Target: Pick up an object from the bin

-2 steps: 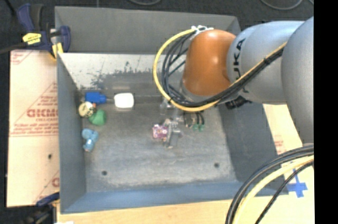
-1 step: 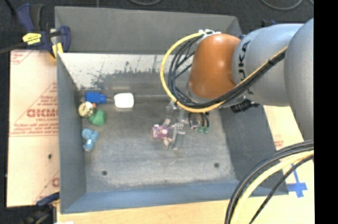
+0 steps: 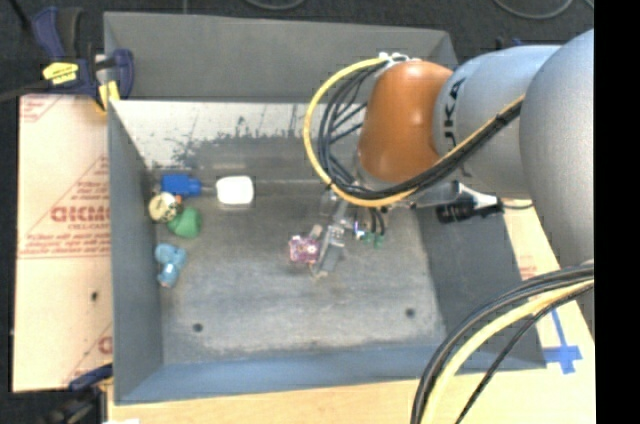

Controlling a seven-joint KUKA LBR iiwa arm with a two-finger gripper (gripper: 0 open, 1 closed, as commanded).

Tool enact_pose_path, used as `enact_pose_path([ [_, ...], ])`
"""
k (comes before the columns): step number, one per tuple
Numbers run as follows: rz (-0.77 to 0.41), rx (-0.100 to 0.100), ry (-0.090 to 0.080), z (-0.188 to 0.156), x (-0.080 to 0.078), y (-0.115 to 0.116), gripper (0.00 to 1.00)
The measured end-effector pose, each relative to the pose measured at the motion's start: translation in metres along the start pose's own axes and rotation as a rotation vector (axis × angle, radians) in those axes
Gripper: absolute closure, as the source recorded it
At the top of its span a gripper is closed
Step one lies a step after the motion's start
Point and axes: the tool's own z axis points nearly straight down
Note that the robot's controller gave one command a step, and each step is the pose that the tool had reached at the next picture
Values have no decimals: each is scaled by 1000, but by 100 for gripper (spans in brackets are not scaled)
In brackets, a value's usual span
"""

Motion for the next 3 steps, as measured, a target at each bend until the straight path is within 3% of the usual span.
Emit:
enact_pose_path([
  [1, -405, 2, -2, 31, -2, -12, 100],
  [2, -405, 2, -2, 31, -2, -12, 100],
  [3, -400, 3, 5, -13, -2, -11, 100],
])
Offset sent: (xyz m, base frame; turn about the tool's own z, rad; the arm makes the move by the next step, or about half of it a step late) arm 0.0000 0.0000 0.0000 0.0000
